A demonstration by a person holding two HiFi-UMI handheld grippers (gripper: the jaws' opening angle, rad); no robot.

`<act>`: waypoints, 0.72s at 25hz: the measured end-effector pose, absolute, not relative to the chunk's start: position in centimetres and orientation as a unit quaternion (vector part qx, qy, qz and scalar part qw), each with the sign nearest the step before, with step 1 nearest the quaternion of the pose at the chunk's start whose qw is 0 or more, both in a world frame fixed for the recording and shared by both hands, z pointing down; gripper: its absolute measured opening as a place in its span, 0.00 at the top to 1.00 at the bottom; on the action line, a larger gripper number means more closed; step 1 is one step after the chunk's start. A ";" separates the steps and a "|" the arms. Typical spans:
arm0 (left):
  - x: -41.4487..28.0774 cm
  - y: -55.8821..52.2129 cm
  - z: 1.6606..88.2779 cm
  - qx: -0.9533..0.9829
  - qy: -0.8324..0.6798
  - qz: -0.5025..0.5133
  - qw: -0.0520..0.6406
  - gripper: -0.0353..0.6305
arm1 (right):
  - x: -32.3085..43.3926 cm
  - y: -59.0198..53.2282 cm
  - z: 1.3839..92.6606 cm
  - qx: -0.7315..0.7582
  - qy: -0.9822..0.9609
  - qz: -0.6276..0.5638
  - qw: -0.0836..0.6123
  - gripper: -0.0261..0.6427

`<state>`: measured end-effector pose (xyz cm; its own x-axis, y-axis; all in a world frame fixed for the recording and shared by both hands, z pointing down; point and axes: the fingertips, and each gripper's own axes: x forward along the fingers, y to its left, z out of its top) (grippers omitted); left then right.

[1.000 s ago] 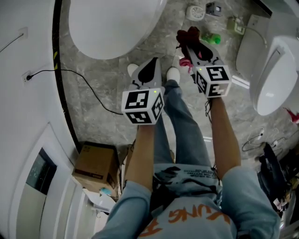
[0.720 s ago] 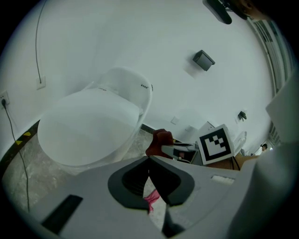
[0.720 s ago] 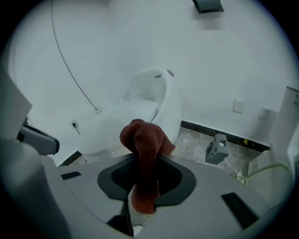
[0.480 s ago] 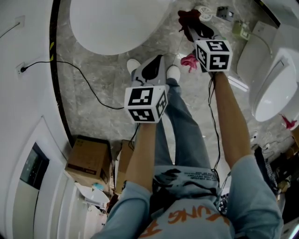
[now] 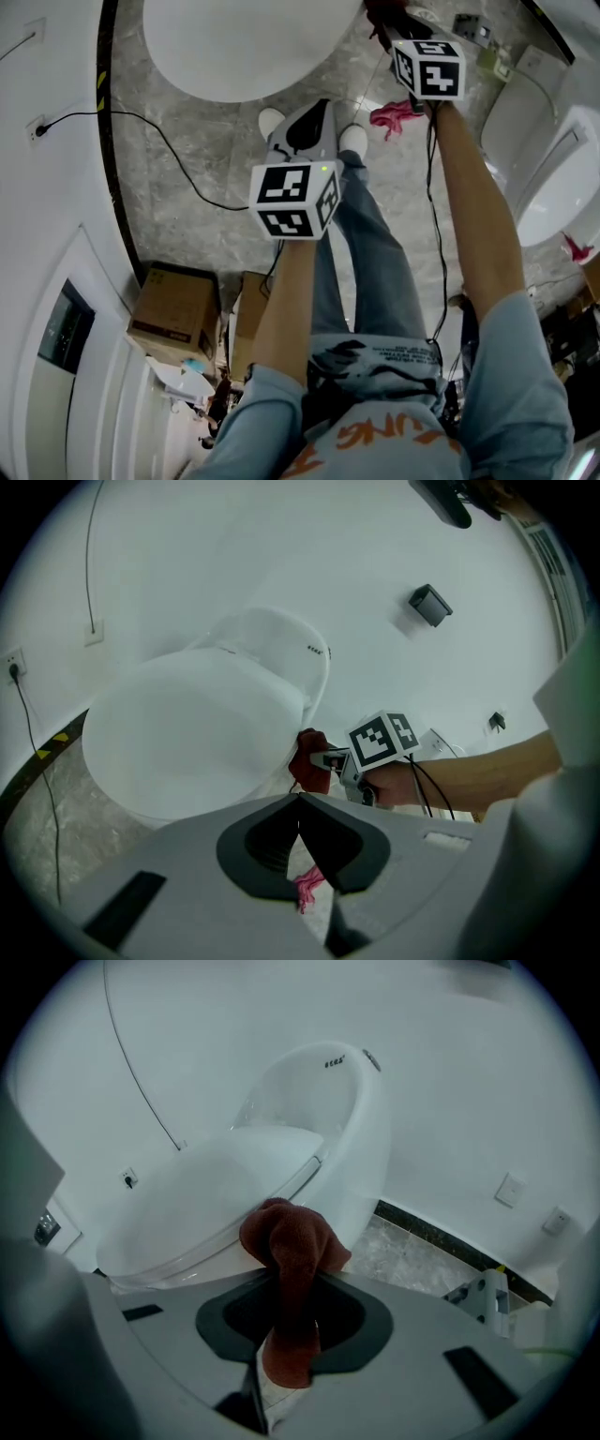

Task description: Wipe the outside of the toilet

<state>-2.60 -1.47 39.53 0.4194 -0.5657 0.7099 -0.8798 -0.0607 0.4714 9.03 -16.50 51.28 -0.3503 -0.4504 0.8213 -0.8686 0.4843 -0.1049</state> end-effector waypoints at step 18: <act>-6.3 -0.1 40.5 0.702 -0.511 0.169 0.467 0.94 | 4.5 -13.9 51.7 0.395 -0.789 0.241 0.403 0.83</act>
<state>-6.25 -0.13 40.55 0.4207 -0.5592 0.7144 -0.8751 -0.0426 0.4820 4.52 -13.89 51.74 -0.3617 -0.4301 0.8272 -0.8185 0.5713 -0.0609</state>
